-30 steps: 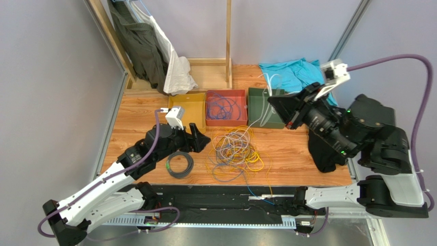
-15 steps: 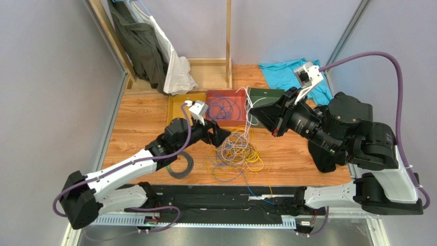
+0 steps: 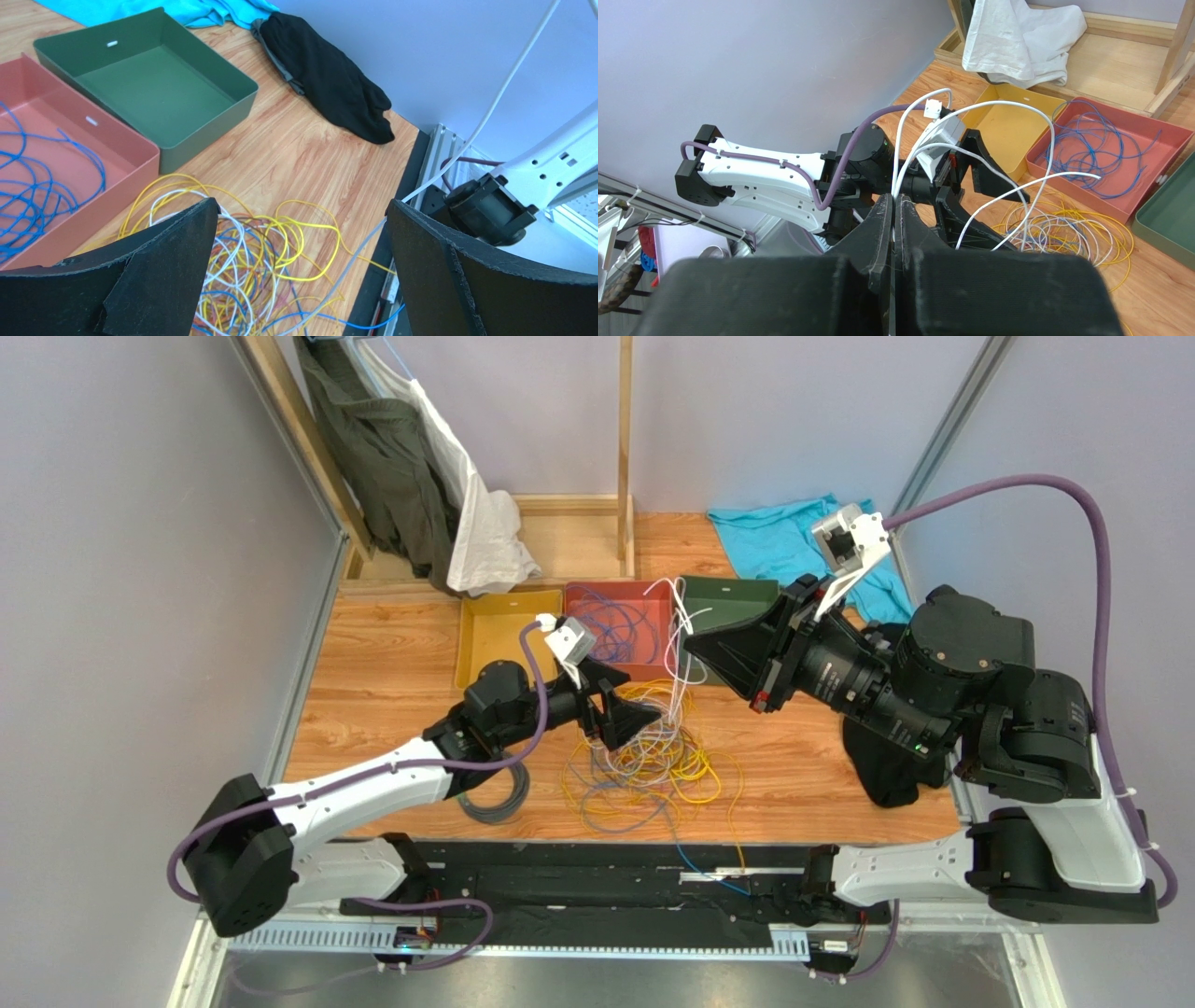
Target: Untangle the cables
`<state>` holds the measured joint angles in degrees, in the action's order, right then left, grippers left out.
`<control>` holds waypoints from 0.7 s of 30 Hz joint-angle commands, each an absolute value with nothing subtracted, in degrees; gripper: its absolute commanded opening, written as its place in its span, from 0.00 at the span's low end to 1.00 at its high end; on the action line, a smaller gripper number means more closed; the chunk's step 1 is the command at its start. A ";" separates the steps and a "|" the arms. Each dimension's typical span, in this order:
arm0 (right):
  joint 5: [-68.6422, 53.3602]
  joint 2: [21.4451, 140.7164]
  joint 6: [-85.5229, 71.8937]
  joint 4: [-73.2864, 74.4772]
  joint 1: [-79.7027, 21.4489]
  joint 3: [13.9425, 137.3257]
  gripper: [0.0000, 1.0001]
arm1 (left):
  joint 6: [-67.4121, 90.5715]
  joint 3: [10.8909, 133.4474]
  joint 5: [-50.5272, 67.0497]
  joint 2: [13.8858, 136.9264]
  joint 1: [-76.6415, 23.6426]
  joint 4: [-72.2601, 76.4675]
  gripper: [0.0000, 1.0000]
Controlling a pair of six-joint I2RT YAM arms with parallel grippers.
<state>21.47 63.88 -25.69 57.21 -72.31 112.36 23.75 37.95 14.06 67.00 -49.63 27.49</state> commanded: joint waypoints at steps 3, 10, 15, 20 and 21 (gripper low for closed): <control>21.27 62.58 -26.28 56.25 -72.60 112.06 0.00 | 23.29 32.88 14.93 57.15 -49.83 29.88 0.99; 21.62 62.23 -26.10 55.20 -72.60 110.04 0.00 | 23.29 31.38 18.01 56.25 -50.01 29.00 0.99; 20.74 62.75 -26.28 55.11 -72.60 110.74 0.00 | 23.12 32.96 19.86 60.98 -50.53 30.50 0.99; 18.99 63.37 -26.37 54.67 -72.60 111.09 0.00 | 21.01 37.17 19.25 70.63 -51.06 32.69 0.99; 18.98 63.46 -26.37 54.84 -72.60 111.09 0.00 | 20.74 38.40 18.99 71.97 -51.06 33.39 0.99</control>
<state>20.78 63.09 -26.15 56.66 -72.31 110.39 23.11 33.69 18.09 66.70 -50.74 28.80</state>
